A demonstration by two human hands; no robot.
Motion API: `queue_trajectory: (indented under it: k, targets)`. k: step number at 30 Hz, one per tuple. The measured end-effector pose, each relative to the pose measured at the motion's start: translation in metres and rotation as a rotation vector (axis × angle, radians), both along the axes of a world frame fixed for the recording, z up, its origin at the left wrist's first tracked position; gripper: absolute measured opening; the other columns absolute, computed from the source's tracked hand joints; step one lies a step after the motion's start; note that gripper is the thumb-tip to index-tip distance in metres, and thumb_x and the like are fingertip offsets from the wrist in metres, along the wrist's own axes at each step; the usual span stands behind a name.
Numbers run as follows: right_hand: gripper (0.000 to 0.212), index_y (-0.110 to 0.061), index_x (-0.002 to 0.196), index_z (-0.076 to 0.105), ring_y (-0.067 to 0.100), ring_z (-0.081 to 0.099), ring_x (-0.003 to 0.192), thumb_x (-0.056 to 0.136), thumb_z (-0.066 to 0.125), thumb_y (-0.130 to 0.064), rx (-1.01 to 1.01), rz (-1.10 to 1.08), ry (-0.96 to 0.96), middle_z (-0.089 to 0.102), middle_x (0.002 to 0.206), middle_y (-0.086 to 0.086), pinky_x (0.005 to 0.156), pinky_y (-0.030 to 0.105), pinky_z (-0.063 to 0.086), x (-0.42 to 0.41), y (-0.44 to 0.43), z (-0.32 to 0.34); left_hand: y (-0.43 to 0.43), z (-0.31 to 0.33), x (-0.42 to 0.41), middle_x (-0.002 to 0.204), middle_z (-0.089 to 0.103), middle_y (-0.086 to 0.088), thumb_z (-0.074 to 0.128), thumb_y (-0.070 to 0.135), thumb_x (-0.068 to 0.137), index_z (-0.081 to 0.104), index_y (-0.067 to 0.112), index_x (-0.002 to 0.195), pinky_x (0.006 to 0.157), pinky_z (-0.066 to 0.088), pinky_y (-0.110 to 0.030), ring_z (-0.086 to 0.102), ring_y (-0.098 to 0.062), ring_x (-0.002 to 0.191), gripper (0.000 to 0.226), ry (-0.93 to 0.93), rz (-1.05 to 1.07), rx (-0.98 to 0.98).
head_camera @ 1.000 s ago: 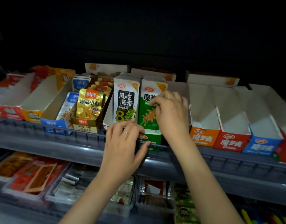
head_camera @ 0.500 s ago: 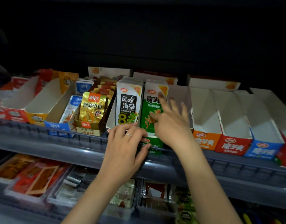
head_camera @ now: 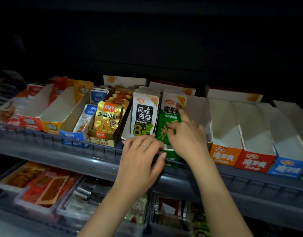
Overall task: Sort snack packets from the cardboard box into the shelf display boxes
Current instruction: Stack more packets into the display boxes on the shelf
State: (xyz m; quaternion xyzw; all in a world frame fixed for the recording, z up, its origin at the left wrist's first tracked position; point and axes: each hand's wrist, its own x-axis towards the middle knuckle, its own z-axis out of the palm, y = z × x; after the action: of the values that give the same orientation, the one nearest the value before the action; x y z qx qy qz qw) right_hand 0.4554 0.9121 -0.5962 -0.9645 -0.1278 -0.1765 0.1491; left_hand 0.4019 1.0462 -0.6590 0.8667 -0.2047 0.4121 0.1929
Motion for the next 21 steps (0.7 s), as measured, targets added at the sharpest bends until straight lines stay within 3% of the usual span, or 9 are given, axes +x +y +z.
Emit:
queue_trajectory:
  k: [5,9,12,16,21]
  targets:
    - [0.034,-0.034,0.127,0.054,0.019,0.019,0.135,0.094,0.046,-0.033,-0.004,0.043,-0.139,0.015,0.157,-0.009,0.105,0.036,0.013,-0.002,-0.007,-0.003,0.005,-0.001,-0.001,0.102,0.063,0.004,0.045,0.027,0.092,0.061,0.018,0.099,0.092,0.035,-0.030,0.052,-0.016,0.114,0.020,0.027,-0.009,0.041]
    - [0.024,-0.027,0.113,0.060,0.015,0.028,0.123,0.089,0.054,-0.024,0.077,0.097,-0.333,0.043,0.143,-0.008,0.092,0.029,0.017,-0.018,-0.015,-0.004,0.011,-0.001,-0.014,0.114,0.060,0.001,0.047,0.029,0.090,0.061,0.015,0.112,0.100,0.032,-0.030,0.048,-0.014,0.117,0.030,0.029,-0.078,0.023]
    - [0.017,-0.020,0.091,0.068,0.019,0.040,0.112,0.085,0.052,-0.020,0.123,0.150,-0.429,0.060,0.120,-0.003,0.083,0.025,0.018,-0.033,-0.021,-0.003,0.017,0.001,-0.030,0.118,0.058,0.001,0.049,0.028,0.089,0.061,0.014,0.115,0.100,0.033,-0.031,0.048,-0.015,0.117,0.032,-0.011,-0.127,0.060]
    - [0.015,-0.017,0.082,0.066,0.021,0.051,0.090,0.083,0.051,-0.016,0.129,0.193,-0.486,0.063,0.089,-0.003,0.076,0.027,0.026,-0.058,-0.032,-0.001,0.021,-0.004,-0.059,0.107,0.062,-0.001,0.048,0.022,0.091,0.062,0.012,0.106,0.089,0.041,-0.031,0.055,-0.017,0.103,0.024,0.003,-0.228,0.115]
    - [0.016,-0.015,0.084,0.064,0.021,0.053,0.081,0.082,0.048,-0.016,0.095,0.243,-0.455,0.063,0.082,0.000,0.072,0.032,0.035,-0.095,-0.050,-0.027,0.002,-0.016,-0.096,0.091,0.062,0.002,0.038,0.031,0.097,0.063,0.015,0.096,0.067,0.043,-0.031,0.059,-0.018,0.076,0.029,0.274,-0.381,0.241]
